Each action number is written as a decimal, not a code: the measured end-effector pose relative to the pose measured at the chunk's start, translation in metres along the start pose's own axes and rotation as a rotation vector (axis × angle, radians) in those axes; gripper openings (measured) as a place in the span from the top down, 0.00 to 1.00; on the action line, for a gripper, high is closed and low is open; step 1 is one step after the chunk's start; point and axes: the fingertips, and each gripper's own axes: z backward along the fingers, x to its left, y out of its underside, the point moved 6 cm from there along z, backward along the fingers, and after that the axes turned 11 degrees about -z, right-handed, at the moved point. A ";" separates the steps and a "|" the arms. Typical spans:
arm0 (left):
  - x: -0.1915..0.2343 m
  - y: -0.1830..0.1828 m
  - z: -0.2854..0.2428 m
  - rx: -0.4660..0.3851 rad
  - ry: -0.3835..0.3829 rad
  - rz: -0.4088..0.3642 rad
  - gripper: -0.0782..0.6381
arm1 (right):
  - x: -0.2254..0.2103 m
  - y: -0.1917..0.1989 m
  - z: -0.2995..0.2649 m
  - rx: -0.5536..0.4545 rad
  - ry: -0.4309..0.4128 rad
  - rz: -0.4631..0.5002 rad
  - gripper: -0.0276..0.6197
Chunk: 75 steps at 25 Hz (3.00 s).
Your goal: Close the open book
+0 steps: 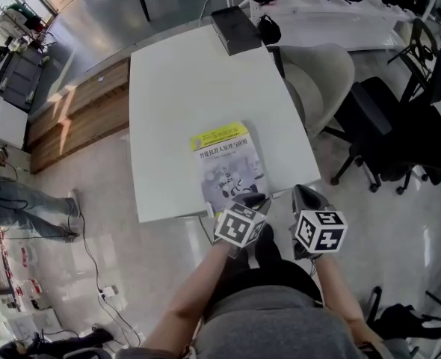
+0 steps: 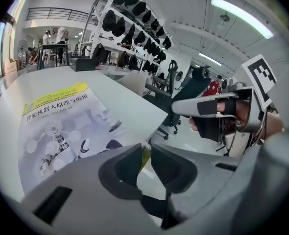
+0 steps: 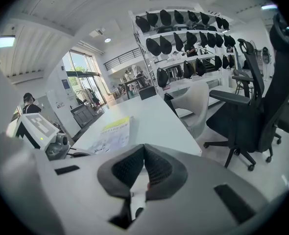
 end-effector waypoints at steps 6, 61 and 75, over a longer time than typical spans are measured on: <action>-0.001 -0.002 -0.002 0.008 0.026 -0.001 0.78 | 0.001 -0.001 -0.002 -0.005 -0.005 0.004 0.95; 0.077 -0.016 0.186 -0.491 -0.638 0.112 0.88 | 0.089 -0.047 0.009 -0.148 -0.240 0.215 0.95; 0.074 -0.004 0.198 -0.513 -0.679 0.144 0.88 | 0.095 -0.053 0.016 -0.193 -0.259 0.254 0.95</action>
